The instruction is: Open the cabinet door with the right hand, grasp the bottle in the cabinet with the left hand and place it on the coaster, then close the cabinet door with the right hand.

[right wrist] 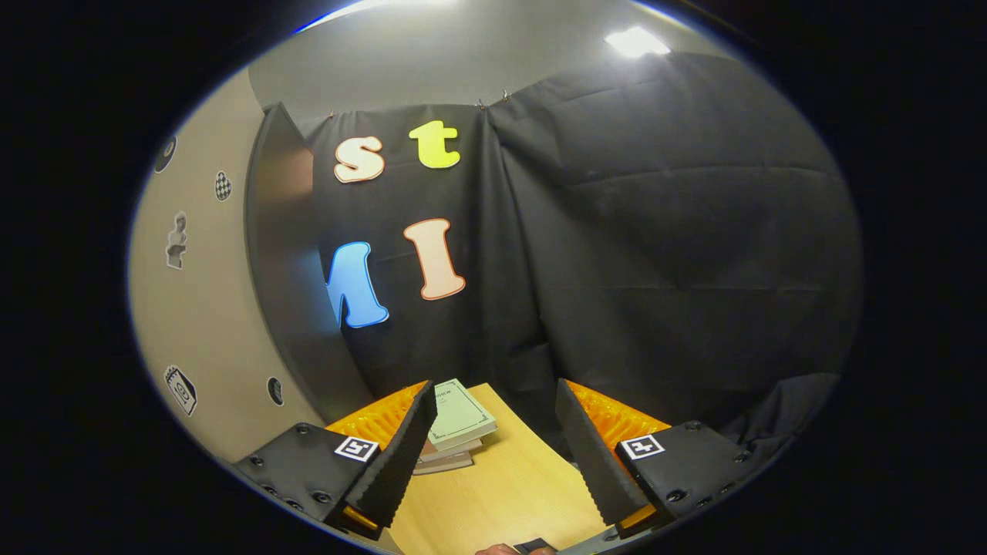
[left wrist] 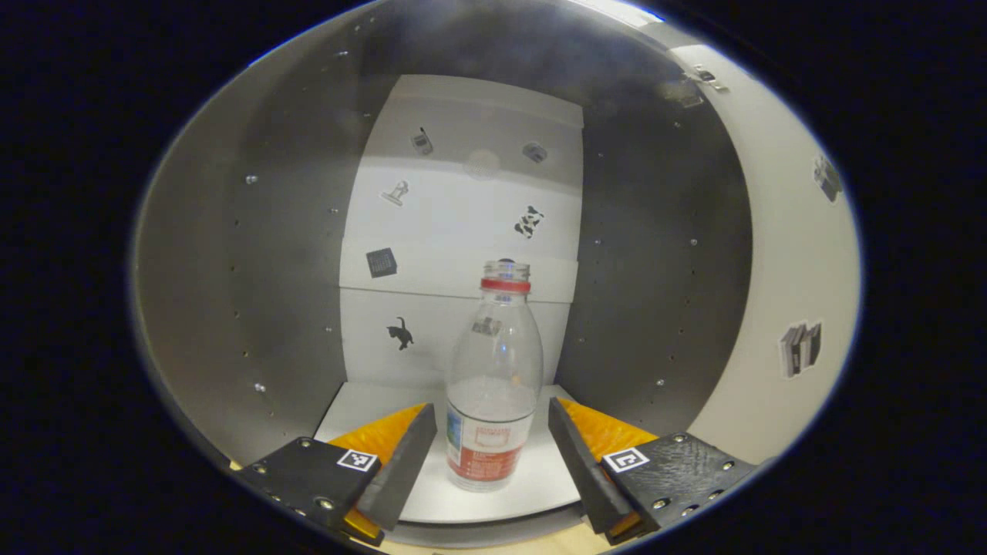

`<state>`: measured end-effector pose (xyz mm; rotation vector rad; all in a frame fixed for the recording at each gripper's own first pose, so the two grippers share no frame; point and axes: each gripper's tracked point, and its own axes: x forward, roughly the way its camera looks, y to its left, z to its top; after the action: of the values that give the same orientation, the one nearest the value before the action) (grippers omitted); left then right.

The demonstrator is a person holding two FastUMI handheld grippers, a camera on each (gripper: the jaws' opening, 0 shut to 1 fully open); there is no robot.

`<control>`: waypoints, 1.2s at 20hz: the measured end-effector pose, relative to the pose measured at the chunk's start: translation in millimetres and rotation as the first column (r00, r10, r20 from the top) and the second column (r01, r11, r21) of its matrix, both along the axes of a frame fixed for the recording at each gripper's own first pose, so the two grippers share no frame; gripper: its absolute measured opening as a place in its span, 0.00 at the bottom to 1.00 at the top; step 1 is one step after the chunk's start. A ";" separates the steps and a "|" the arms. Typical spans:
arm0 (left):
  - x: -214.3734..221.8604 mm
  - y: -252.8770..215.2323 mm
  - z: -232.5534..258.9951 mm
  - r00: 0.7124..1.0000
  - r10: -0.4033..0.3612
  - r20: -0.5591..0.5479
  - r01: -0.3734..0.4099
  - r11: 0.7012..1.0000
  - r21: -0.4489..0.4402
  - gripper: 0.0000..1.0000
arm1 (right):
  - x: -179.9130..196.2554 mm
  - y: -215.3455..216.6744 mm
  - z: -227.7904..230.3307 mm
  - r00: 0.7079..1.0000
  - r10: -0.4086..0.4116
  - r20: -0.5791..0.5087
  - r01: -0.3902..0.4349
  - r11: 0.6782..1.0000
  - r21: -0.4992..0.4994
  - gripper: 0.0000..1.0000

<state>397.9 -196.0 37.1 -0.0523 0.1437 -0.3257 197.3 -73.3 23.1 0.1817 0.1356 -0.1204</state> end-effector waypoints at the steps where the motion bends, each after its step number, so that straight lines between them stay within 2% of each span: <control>1: 1.6 -1.1 -0.4 1.000 0.004 -0.002 -0.004 1.000 0.000 0.91 | 1.8 -1.3 -1.3 1.000 -0.001 -0.002 0.001 1.000 -0.002 0.98; 5: 14.8 -4.9 -6.5 1.000 0.013 -0.025 -0.014 0.999 -0.032 0.90 | 8.8 -4.0 -1.8 1.000 -0.002 -0.007 0.002 1.000 -0.003 0.98; 6: 18.4 -4.1 -7.6 1.000 0.016 -0.027 -0.017 0.999 -0.030 0.88 | 8.9 -5.0 -1.1 1.000 -0.002 -0.006 0.002 1.000 -0.004 0.98; 7: 20.1 -5.1 -7.6 1.000 0.015 -0.027 -0.016 0.999 -0.028 0.90 | 9.5 -5.9 -1.2 1.000 -0.003 -0.004 0.003 1.000 -0.007 0.98; 10: 22.7 -8.5 -2.4 1.000 0.002 -0.007 -0.002 1.000 -0.021 0.88 | 10.2 -10.2 -3.8 1.000 -0.016 -0.007 0.016 1.000 -0.012 0.98; 12: 22.6 -10.1 0.0 1.000 -0.003 0.005 0.003 1.000 -0.001 0.90 | 11.1 -10.5 -6.4 1.000 -0.022 -0.010 0.022 1.000 0.006 0.98; 13: 24.2 -10.6 0.1 1.000 -0.004 0.009 0.004 1.000 0.005 0.87 | 11.6 -9.6 -7.6 1.000 -0.020 -0.010 0.021 1.000 0.020 0.98; 14: 24.5 -10.8 -0.3 1.000 -0.006 0.008 0.006 1.000 0.011 0.78 | 12.0 -8.6 -8.5 1.000 -0.019 -0.010 0.020 0.999 0.031 0.93; 15: 22.3 -9.5 0.8 1.000 -0.007 0.008 0.006 1.000 0.016 0.78 | 12.6 -7.4 -9.6 1.000 -0.017 -0.009 0.018 0.999 0.037 0.98; 18: 16.4 -7.8 4.5 1.000 -0.010 0.010 0.009 1.000 0.015 0.76 | 10.9 -7.6 -10.8 1.000 -0.017 -0.007 0.017 1.000 0.027 0.98; 23: -9.2 -6.3 16.8 0.999 -0.037 0.024 0.037 0.999 -0.009 0.78 | 4.1 -6.9 -9.1 1.000 -0.017 0.000 0.017 0.999 0.030 0.98; 24: -14.6 -5.5 18.8 0.999 -0.045 0.031 0.045 0.999 -0.011 0.76 | 1.6 -5.6 -8.8 1.000 -0.015 0.002 0.015 0.999 0.035 0.98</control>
<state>383.3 -201.5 55.8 -0.0552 0.1127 -0.3720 198.8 -78.9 14.3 0.2173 0.1344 -0.1326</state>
